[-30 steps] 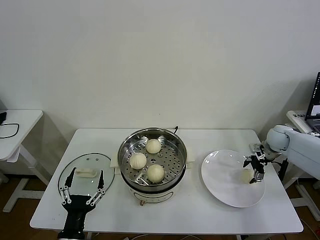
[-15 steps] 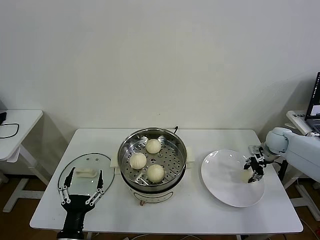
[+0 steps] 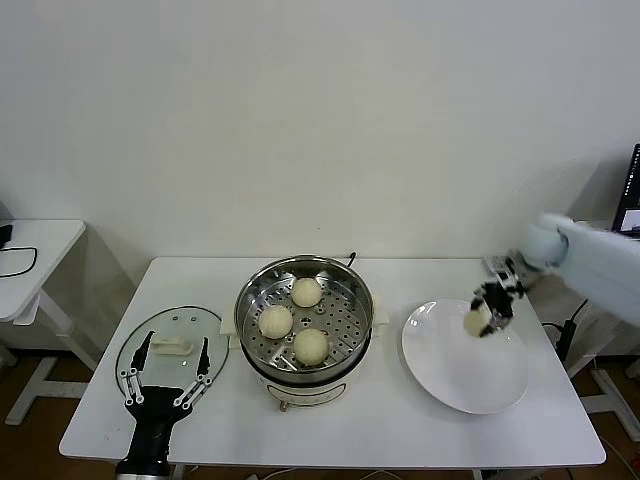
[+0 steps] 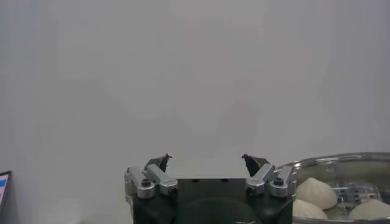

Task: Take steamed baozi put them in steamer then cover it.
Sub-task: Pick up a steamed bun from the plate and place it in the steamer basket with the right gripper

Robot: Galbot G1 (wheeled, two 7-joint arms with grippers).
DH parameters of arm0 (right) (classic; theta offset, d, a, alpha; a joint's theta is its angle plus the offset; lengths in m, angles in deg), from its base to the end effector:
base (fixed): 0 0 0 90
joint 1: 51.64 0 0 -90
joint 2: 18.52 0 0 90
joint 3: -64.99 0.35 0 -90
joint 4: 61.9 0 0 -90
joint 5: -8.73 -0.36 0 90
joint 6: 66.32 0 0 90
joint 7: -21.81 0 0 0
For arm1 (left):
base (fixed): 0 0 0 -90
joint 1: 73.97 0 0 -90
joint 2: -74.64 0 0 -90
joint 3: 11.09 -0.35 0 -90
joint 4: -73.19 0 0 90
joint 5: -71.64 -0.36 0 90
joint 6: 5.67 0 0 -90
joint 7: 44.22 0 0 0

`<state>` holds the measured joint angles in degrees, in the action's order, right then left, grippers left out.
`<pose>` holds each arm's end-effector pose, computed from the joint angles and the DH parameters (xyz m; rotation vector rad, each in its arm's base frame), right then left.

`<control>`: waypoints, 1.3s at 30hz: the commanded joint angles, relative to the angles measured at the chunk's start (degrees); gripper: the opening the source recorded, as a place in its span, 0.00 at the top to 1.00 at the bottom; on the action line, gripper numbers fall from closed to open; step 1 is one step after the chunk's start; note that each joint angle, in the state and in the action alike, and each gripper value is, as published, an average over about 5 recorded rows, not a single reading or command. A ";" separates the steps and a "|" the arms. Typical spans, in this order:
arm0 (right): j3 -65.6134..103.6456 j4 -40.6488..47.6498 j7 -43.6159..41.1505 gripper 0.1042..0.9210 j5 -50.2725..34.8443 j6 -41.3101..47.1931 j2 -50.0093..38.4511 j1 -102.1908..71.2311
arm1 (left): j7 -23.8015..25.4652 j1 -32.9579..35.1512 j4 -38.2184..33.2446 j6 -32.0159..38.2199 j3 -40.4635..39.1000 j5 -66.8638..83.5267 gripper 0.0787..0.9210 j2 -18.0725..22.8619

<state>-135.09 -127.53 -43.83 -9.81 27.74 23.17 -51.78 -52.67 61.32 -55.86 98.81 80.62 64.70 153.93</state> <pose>0.5613 -0.1674 -0.1140 1.3933 -1.3050 1.3040 0.1117 0.0311 -0.2827 -0.0030 2.9483 0.3736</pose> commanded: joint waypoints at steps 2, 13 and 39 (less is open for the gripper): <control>-8.72 -12.71 -1.57 0.35 -17.89 5.99 13.17 20.55 | -0.06 0.00 -0.06 -0.07 0.18 -0.09 0.12 -0.07; -10.58 -14.39 3.91 0.35 -21.98 9.95 24.80 20.08 | -0.22 -0.43 0.14 -0.15 0.05 -0.10 0.12 0.14; -12.23 -3.80 7.06 0.35 -17.52 10.79 33.04 9.91 | -0.75 -0.87 0.78 0.25 1.16 0.28 0.12 0.34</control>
<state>-146.81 -133.22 -36.68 -28.37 38.13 54.00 -40.40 -53.37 60.39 -55.14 98.96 81.69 64.94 154.25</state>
